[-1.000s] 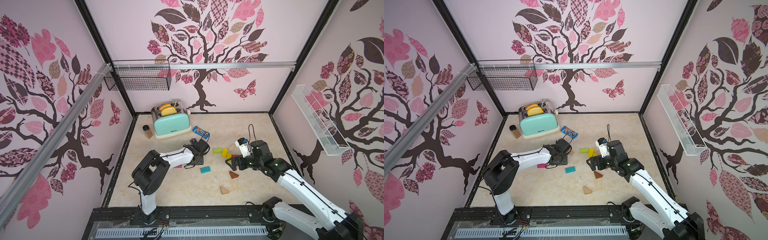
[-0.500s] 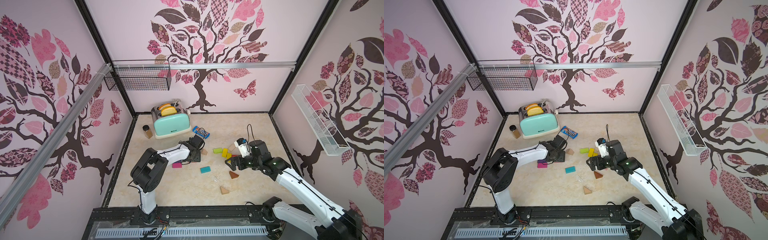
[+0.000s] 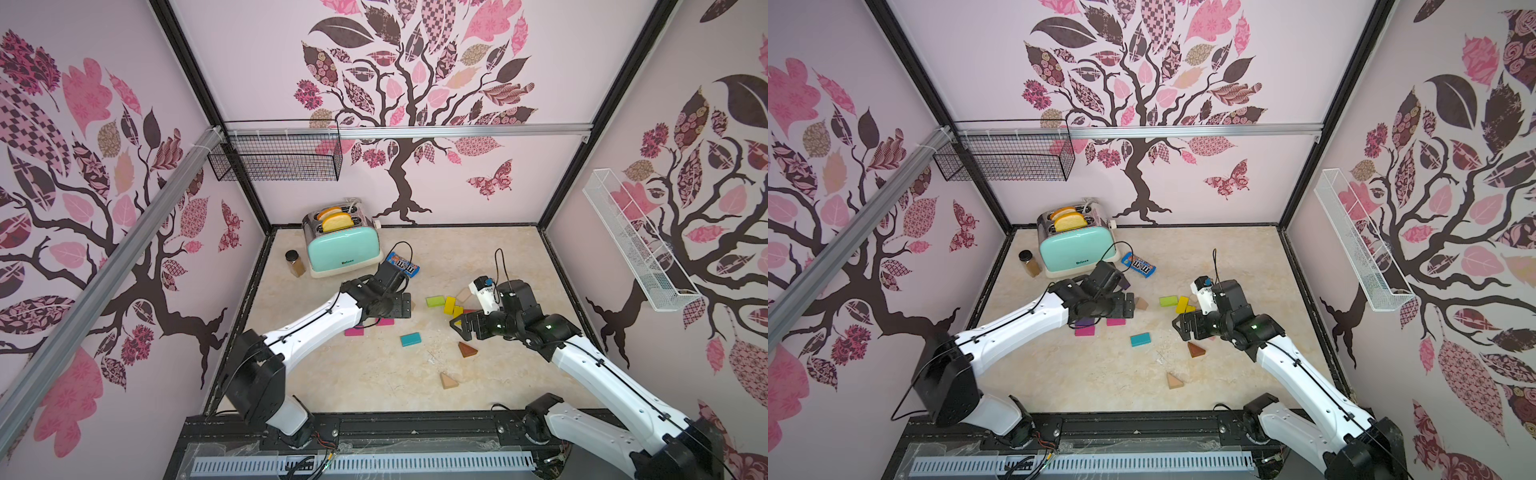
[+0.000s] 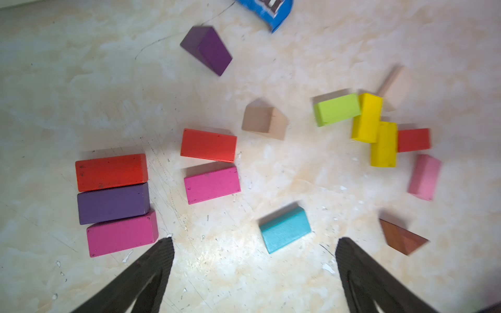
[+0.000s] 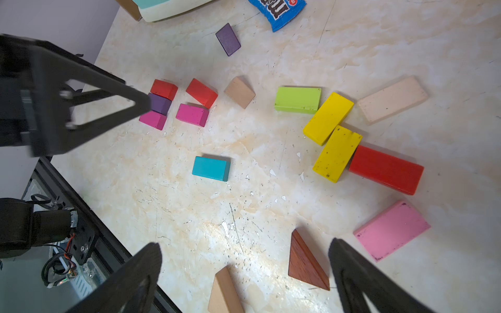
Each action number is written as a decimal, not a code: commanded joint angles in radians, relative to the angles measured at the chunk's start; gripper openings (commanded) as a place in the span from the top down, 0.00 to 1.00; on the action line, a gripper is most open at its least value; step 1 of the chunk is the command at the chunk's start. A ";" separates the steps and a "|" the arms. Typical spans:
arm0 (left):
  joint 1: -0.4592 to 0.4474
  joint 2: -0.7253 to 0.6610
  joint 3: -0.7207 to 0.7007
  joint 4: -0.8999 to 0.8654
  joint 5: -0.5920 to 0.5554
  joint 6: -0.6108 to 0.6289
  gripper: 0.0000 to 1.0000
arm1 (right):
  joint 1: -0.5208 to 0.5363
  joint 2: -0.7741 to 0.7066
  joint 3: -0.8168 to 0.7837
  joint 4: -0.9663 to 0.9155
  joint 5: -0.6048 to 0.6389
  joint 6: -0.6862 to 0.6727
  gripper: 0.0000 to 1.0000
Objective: Assemble a piece of candy with building blocks
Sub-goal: Assemble the building block at the center of the board, then pick up the building block from the center of the board.
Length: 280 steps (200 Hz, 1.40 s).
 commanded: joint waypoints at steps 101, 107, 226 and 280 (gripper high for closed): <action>-0.156 0.224 -0.028 0.053 -0.033 -0.318 0.08 | 0.021 -0.119 -0.140 0.107 -0.036 0.173 0.01; -0.157 0.244 -0.023 0.057 -0.024 -0.322 0.08 | 0.022 -0.126 -0.149 0.109 -0.032 0.180 0.01; -0.191 0.473 0.066 0.037 -0.014 -0.362 0.20 | 0.018 -0.214 -0.206 0.096 0.038 0.156 0.01; -0.191 0.456 0.026 0.044 -0.019 -0.351 0.43 | 0.014 -0.211 -0.198 0.099 0.045 0.150 0.01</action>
